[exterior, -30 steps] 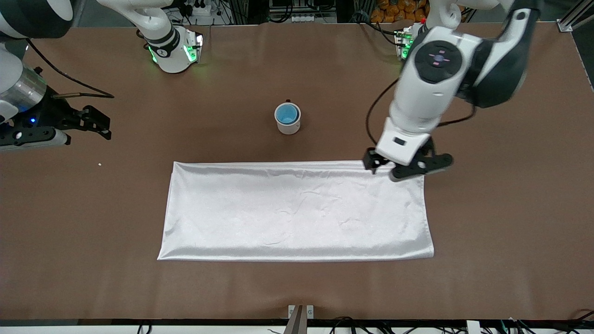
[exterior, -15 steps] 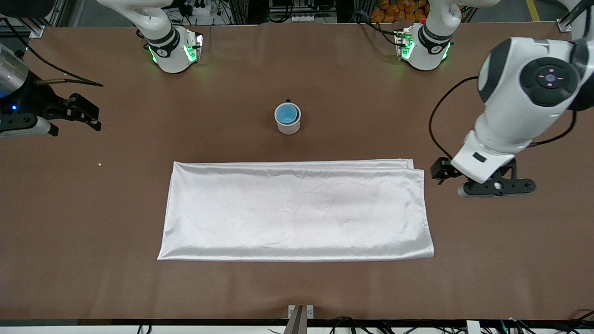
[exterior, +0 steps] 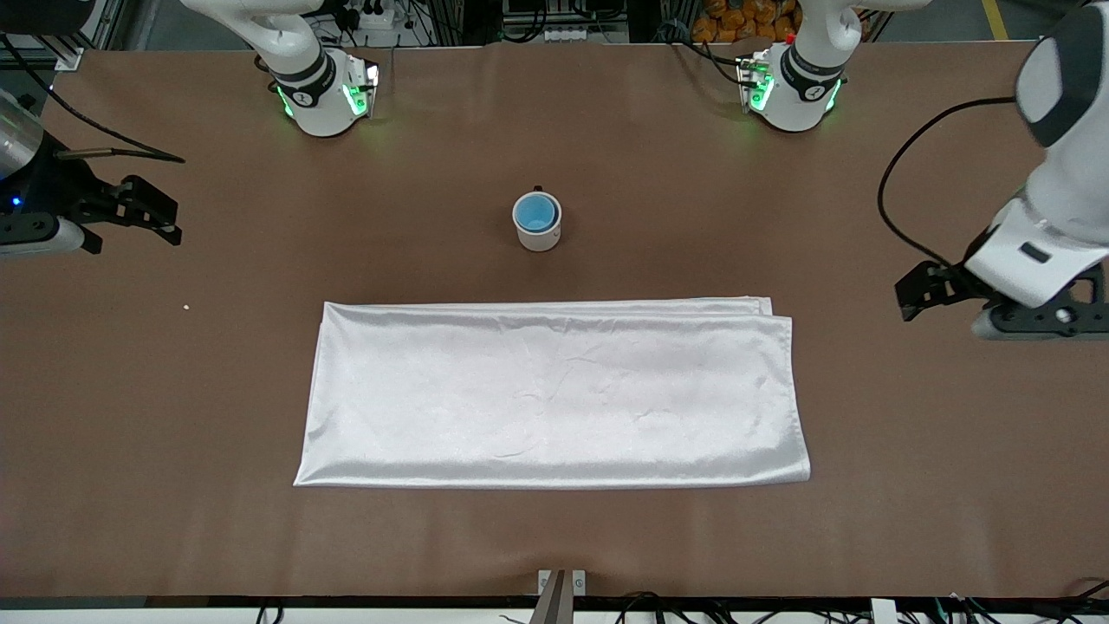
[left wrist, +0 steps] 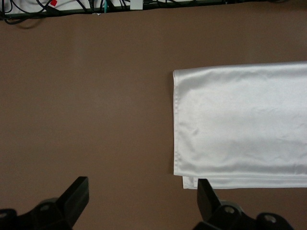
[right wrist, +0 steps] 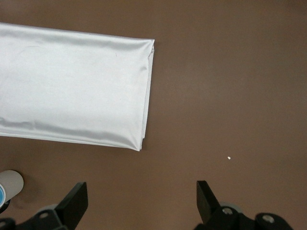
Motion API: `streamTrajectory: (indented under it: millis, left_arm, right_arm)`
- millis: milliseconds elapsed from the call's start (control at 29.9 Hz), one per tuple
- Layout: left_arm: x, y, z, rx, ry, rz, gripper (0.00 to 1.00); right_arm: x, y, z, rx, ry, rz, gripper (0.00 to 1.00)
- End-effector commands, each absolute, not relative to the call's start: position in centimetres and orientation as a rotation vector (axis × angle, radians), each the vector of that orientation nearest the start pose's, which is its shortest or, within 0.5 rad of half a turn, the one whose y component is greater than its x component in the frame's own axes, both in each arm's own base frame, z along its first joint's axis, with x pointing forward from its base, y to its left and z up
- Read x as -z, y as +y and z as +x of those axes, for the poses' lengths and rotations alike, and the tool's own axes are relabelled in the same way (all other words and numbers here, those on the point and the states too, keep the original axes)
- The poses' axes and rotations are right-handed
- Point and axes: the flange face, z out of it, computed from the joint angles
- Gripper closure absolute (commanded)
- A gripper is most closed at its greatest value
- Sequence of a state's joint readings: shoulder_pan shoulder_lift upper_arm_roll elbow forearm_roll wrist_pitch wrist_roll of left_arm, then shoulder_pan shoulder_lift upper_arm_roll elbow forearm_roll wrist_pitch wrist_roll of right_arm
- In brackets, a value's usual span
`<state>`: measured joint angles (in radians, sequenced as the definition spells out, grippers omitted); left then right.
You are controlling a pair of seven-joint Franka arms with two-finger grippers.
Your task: Place blue cup into white mug on table
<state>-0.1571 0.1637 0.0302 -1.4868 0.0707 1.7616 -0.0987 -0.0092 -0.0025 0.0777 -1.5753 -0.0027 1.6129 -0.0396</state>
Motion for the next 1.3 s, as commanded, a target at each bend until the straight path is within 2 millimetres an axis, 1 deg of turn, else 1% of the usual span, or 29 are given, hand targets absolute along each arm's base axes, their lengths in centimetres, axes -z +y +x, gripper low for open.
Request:
streamTrajectory:
  millis: [0, 67, 100, 200, 301, 501, 568, 802, 1069, 1270]
  left_arm:
    - [-59.6, -6.0, 60.8, 0.169, 0.028, -3.137, 0.00]
    - [-59.8, -6.1, 60.7, 0.168, 0.004, -3.180, 0.00]
    - [-60.0, -5.7, 60.6, 0.173, -0.021, -3.197, 0.00]
    - [-60.4, -6.2, 60.4, 0.181, -0.031, -3.211, 0.00]
    - [-60.2, -6.0, 60.4, 0.172, -0.038, -3.210, 0.00]
    - [-58.7, -6.0, 60.1, 0.122, -0.048, -3.212, 0.00]
    - [-58.7, -5.9, 59.9, 0.122, -0.052, -3.210, 0.00]
    - [-58.5, -5.4, 59.8, 0.114, -0.058, -3.199, 0.00]
    - [-59.0, -5.1, 60.1, 0.139, -0.010, -3.126, 0.00]
    - [-59.3, -5.0, 59.9, 0.147, -0.014, -3.119, 0.00]
  right_arm:
    - [-63.2, 3.5, 55.7, 0.058, -0.180, -3.129, 0.00]
    - [-63.2, 3.4, 55.7, 0.060, -0.178, -3.130, 0.00]
    - [-63.2, 3.3, 55.7, 0.062, -0.175, -3.130, 0.00]
    - [-63.0, 3.1, 55.9, 0.058, -0.168, -3.130, 0.00]
    - [-62.7, 1.7, 56.1, 0.051, -0.129, -3.126, 0.00]
    - [-62.7, 1.3, 56.1, 0.048, -0.115, -3.124, 0.00]
    - [-62.7, 1.0, 56.1, 0.048, -0.107, -3.122, 0.00]
    - [-62.7, 1.4, 56.1, 0.053, -0.112, -3.122, 0.00]
    - [-62.7, 1.5, 56.0, 0.046, -0.112, -3.124, 0.00]
    - [-62.6, 1.6, 56.0, 0.041, -0.115, -3.125, 0.00]
